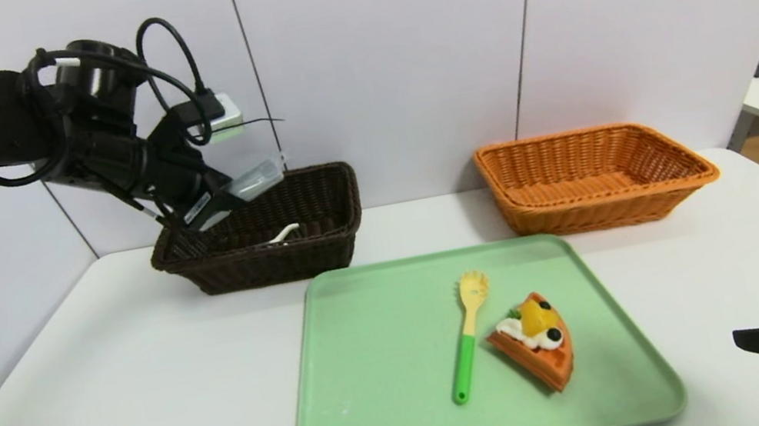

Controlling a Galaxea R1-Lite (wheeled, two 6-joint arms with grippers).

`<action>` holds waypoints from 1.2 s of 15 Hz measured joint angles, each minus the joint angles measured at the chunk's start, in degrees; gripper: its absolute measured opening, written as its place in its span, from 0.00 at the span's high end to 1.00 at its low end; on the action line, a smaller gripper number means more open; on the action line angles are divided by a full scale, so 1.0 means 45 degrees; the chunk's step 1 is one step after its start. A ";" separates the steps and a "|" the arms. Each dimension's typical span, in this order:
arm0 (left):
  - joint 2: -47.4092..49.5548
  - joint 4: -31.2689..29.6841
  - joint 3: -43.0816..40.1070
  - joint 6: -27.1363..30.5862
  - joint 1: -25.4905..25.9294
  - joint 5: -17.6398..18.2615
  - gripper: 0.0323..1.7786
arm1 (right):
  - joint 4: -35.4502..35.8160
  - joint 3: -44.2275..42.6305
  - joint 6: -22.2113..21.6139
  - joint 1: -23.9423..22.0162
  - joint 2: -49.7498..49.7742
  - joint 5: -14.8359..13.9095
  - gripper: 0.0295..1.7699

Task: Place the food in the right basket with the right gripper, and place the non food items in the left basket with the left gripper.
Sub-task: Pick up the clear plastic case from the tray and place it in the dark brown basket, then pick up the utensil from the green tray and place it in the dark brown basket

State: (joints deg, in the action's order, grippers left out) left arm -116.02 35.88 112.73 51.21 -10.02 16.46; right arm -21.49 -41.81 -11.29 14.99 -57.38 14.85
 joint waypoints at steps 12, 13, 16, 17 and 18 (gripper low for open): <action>-0.1831 -0.1555 0.0008 0.1636 0.0409 0.0444 0.61 | 0.0000 0.0111 0.0024 -0.0068 -0.0024 0.0030 0.04; -0.1880 -0.1566 0.0024 0.1628 0.0409 0.0428 0.54 | 0.0000 0.0116 0.0022 -0.0087 -0.0024 0.0049 0.04; -0.1959 -0.1585 0.0033 0.1279 0.0414 0.0423 0.38 | -0.0005 0.0190 0.0022 -0.0130 -0.0019 0.0038 0.04; -0.1948 -0.1585 0.0038 0.0861 0.0414 0.0428 0.34 | -0.0005 0.0198 0.0024 -0.0135 -0.0008 0.0038 0.04; -0.1904 -0.1590 0.0057 0.0195 0.0409 0.0428 0.30 | 0.0000 0.0203 0.0016 -0.0135 0.0000 0.0024 0.04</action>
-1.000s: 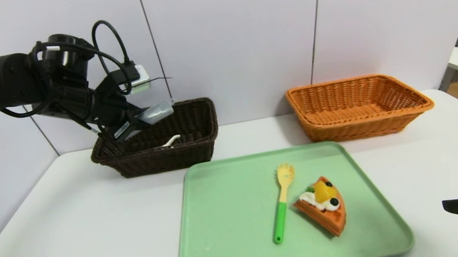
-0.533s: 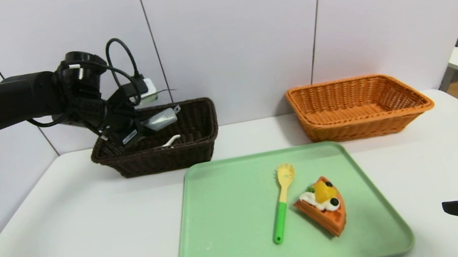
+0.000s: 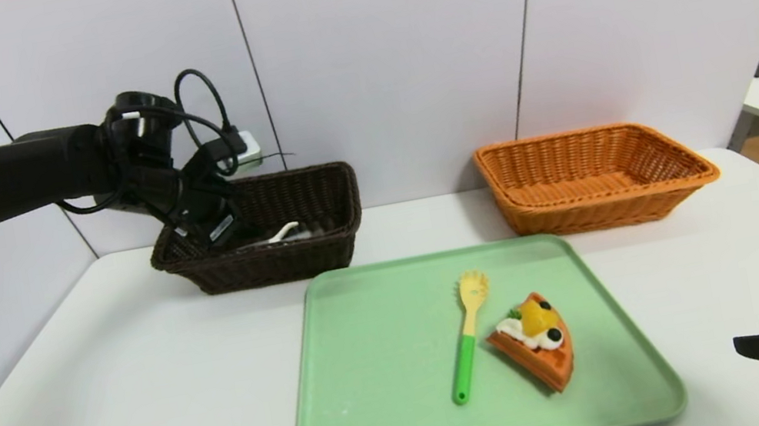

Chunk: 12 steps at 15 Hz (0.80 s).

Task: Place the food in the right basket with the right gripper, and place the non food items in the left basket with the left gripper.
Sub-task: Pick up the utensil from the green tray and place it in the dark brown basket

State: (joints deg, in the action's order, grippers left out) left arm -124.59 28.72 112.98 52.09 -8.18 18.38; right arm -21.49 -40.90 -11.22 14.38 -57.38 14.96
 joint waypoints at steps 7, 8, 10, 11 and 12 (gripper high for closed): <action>0.1373 0.0759 -0.0154 -0.8116 -0.1490 -0.1203 0.15 | 0.0019 -0.0092 0.0030 0.0019 0.0011 0.0049 0.04; 0.1606 0.1146 -0.0198 -0.9457 -0.2078 -0.2059 0.14 | 0.0019 -0.0068 0.0038 0.0043 0.0016 0.0049 0.04; 0.1967 0.1726 -0.0349 -1.1576 -0.3210 -0.3836 0.12 | 0.0016 0.0005 0.0024 0.0060 0.0024 0.0051 0.04; 0.2151 0.1988 -0.0528 -1.2396 -0.3741 -0.4505 0.11 | 0.0019 0.0049 0.0024 0.0060 0.0035 0.0043 0.04; 0.2327 0.2216 -0.0699 -1.3155 -0.4343 -0.4955 0.10 | 0.0016 0.0079 0.0024 0.0049 0.0043 0.0024 0.04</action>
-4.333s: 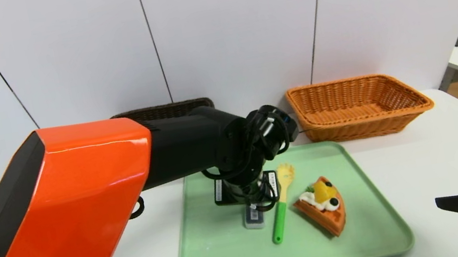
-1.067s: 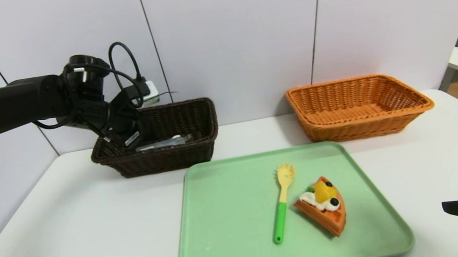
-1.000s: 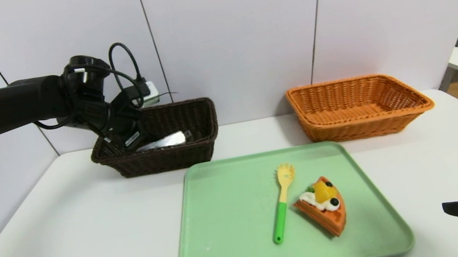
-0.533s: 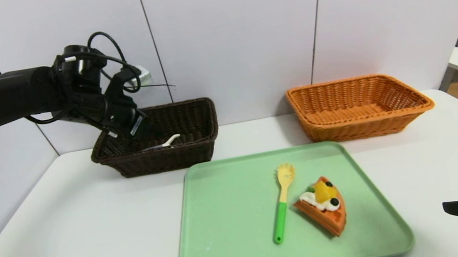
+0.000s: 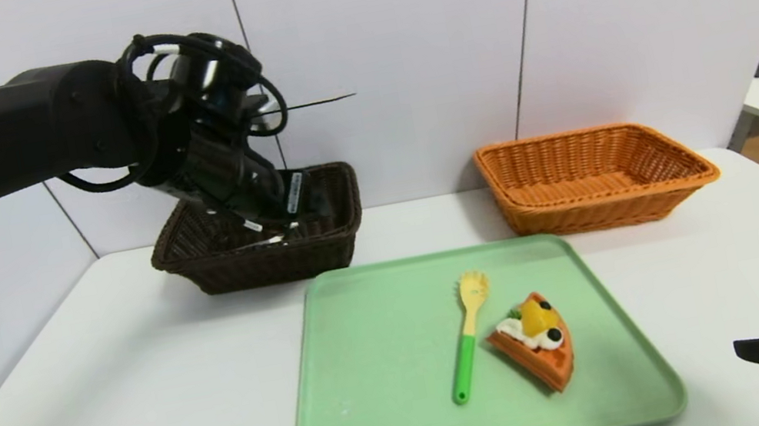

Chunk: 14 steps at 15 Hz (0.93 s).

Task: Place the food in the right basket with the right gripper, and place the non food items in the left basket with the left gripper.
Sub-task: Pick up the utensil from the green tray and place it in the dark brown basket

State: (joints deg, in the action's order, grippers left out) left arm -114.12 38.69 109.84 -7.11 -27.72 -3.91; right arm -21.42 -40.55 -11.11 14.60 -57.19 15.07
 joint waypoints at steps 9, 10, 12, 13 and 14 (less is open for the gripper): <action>0.0349 0.1341 -0.1211 -0.5047 -0.4026 -0.2297 0.06 | 0.0019 -0.0092 0.0024 -0.0049 0.0000 -0.0035 0.04; 0.0276 0.1349 -0.1257 -0.5291 -0.4318 -0.2308 0.06 | 0.0022 -0.0133 0.0014 -0.0049 0.0005 -0.0049 0.04; 0.0033 0.1346 -0.1281 -0.5643 -0.4790 -0.2297 0.06 | 0.0022 -0.0165 0.0005 -0.0049 0.0016 -0.0103 0.04; -0.0103 0.1349 -0.1306 -0.5746 -0.4993 -0.2295 0.05 | 0.0022 -0.0171 0.0000 -0.0062 0.0049 -0.0108 0.04; -0.0249 0.1355 -0.1327 -0.5781 -0.5188 -0.2297 0.05 | 0.0014 -0.0171 0.0008 -0.0062 0.0084 -0.0108 0.04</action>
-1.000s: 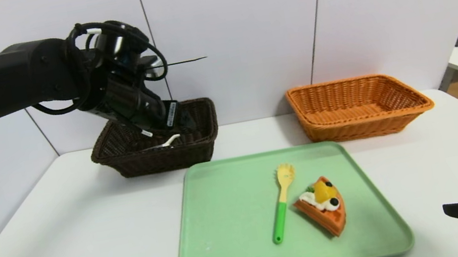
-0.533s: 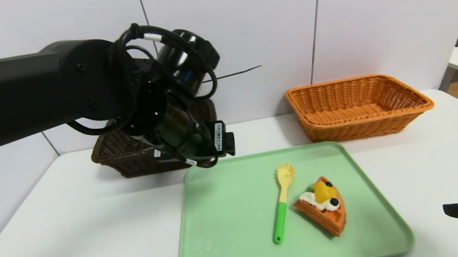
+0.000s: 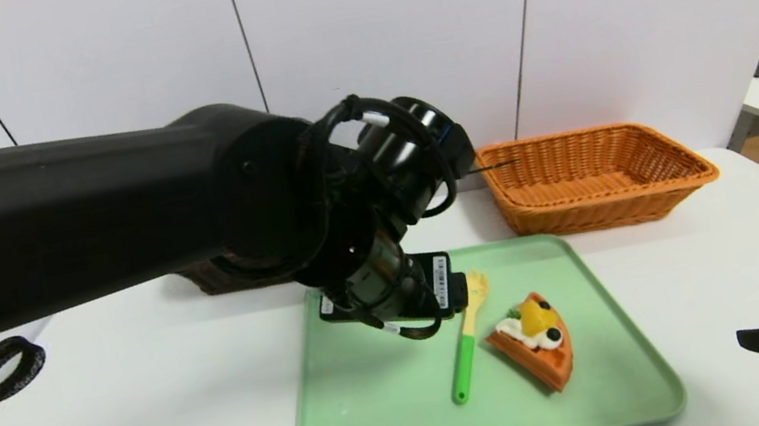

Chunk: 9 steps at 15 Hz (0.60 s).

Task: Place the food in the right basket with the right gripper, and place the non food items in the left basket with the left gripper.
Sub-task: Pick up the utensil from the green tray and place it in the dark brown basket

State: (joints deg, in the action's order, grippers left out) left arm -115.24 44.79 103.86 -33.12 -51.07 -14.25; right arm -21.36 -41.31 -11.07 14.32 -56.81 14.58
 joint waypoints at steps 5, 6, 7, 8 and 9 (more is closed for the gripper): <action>-0.0826 -0.0106 0.0049 0.0672 -0.0694 -0.0049 0.05 | -0.0005 0.0000 -0.0027 0.0000 0.0098 -0.0019 0.04; -0.0975 -0.0111 0.0070 0.0699 -0.0748 -0.0092 0.05 | 0.0000 0.0000 -0.0024 -0.0005 0.0100 -0.0019 0.04; -0.1140 -0.0130 0.0089 0.0691 -0.0796 -0.0108 0.05 | 0.0000 0.0000 -0.0024 -0.0005 0.0100 -0.0024 0.04; -0.1292 -0.0141 0.0098 0.0677 -0.0810 -0.0116 0.05 | 0.0000 0.0000 -0.0027 -0.0005 0.0106 -0.0024 0.04; -0.1422 -0.0154 0.0114 0.0672 -0.0810 -0.0176 0.05 | 0.0005 0.0000 -0.0027 -0.0005 0.0106 -0.0019 0.04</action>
State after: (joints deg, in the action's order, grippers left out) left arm -121.64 44.09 104.38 -30.10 -54.71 -15.04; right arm -21.33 -41.31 -11.19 14.30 -56.33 14.49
